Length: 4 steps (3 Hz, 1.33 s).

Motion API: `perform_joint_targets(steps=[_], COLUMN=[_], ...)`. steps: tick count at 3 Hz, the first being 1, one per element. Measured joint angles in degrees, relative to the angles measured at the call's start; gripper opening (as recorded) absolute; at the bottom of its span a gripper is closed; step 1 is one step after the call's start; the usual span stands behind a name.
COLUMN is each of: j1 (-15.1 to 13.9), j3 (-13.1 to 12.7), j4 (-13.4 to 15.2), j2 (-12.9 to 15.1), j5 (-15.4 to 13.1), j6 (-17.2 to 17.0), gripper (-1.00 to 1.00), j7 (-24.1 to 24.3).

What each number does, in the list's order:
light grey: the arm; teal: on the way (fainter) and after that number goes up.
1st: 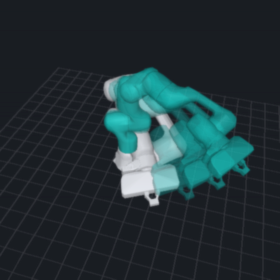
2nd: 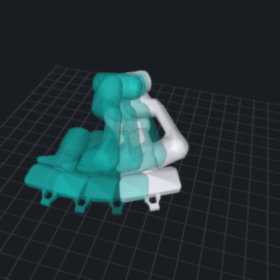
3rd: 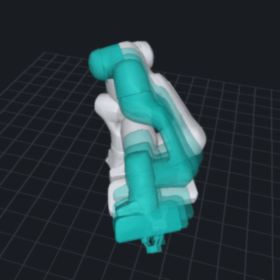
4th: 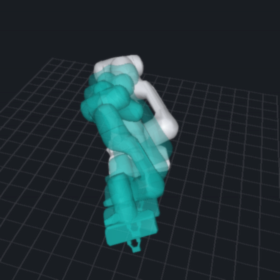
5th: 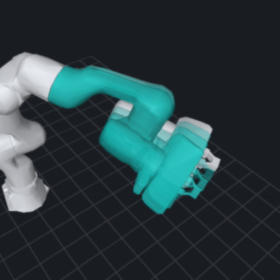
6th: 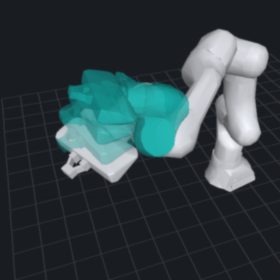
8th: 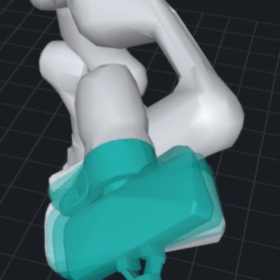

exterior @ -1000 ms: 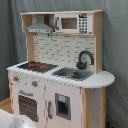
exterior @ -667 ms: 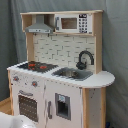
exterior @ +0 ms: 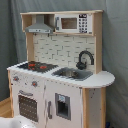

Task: Play with the kitchen

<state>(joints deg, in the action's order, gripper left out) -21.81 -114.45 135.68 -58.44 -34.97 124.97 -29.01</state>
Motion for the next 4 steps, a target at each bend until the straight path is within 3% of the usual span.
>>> perform_joint_targets(steps=[4], j1=[11.74], j3=[8.30], j4=[7.83], j2=[-13.91], j5=[15.46], j6=[7.78], gripper=[1.00], j7=[-7.21])
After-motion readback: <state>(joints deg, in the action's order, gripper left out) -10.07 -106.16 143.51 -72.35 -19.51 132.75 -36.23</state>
